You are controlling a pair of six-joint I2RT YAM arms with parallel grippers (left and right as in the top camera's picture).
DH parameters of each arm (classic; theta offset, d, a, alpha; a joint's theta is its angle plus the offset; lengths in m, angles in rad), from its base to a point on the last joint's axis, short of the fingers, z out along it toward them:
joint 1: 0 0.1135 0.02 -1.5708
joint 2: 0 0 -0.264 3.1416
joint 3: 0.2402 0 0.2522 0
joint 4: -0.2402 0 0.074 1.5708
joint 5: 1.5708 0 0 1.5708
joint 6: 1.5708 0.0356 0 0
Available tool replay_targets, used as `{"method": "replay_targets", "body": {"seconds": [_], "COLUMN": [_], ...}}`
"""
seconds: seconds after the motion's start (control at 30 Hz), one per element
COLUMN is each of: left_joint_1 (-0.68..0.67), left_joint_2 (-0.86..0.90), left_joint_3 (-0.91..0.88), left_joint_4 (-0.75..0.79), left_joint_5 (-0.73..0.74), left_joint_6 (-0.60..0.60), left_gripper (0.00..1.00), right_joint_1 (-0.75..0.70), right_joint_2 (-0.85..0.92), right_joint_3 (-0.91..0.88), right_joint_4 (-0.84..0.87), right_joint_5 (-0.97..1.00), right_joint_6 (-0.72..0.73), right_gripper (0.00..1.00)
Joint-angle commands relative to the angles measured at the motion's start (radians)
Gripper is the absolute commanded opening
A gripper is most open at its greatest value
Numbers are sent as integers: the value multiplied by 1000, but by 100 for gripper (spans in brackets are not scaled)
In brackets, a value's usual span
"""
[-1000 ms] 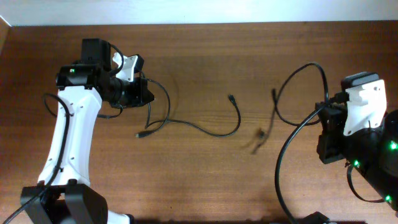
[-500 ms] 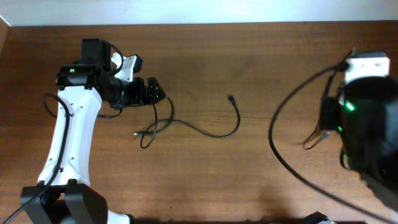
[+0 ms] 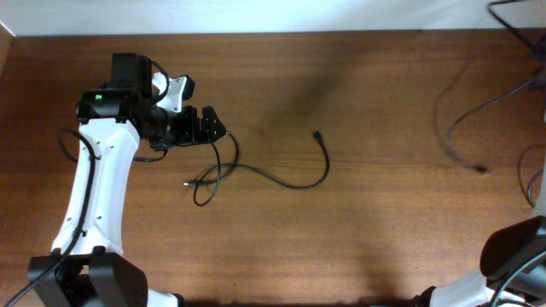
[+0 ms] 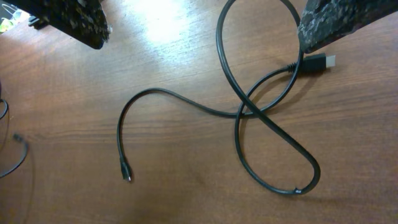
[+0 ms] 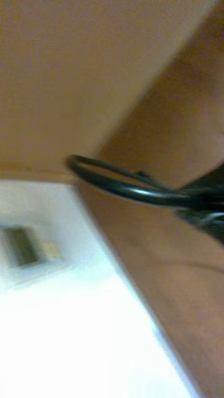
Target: Untangle cables
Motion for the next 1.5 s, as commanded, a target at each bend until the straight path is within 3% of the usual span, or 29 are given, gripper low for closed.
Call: {"method": "replay_targets", "body": {"seconds": [0.0,0.1,0.33,0.37,0.4,0.57,0.63,0.73,0.87,0.93,1.03,1.33,1.43,1.47], "left_joint_1": [0,0,0,0,0,0,0,0,0,0,0,0,0,0], "left_joint_2": [-23,-23,-23,-23,-23,-23,-23,-23,-23,-23,-23,-23,-23,-23], "left_joint_3": [11,11,11,11,11,11,11,11,11,11,11,11,11,11], "left_joint_4": [-1,-1,-1,-1,-1,-1,-1,-1,-1,-1,-1,2,5,-55], "left_joint_5": [-1,-1,-1,-1,-1,-1,-1,-1,-1,-1,-1,-7,-288,-550], "left_joint_6": [4,4,4,4,4,4,4,4,4,4,4,4,4,3], "left_gripper": [99,99,99,99,99,99,99,99,99,99,99,99,99,99], "right_joint_1": [-58,-77,-79,-79,-79,-79,-76,-56,187,303,518,861,900,920], "right_joint_2": [-73,-108,141,146,146,144,142,142,143,144,145,145,145,145], "right_joint_3": [22,22,21,21,21,22,22,22,21,21,5,-289,-289,-289], "right_joint_4": [181,236,-78,-94,-104,-191,-259,-405,-621,-635,-637,-340,-286,-276], "right_joint_5": [-19,-19,-19,-19,-19,-82,-292,-818,-852,-853,-853,-991,-993,-1018], "right_joint_6": [11,8,8,8,8,7,-39,-92,-166,-163,-28,88,190,191], "right_gripper": [4,4,6,50,83,99,100,100,100,100,100,100,100,100]}}
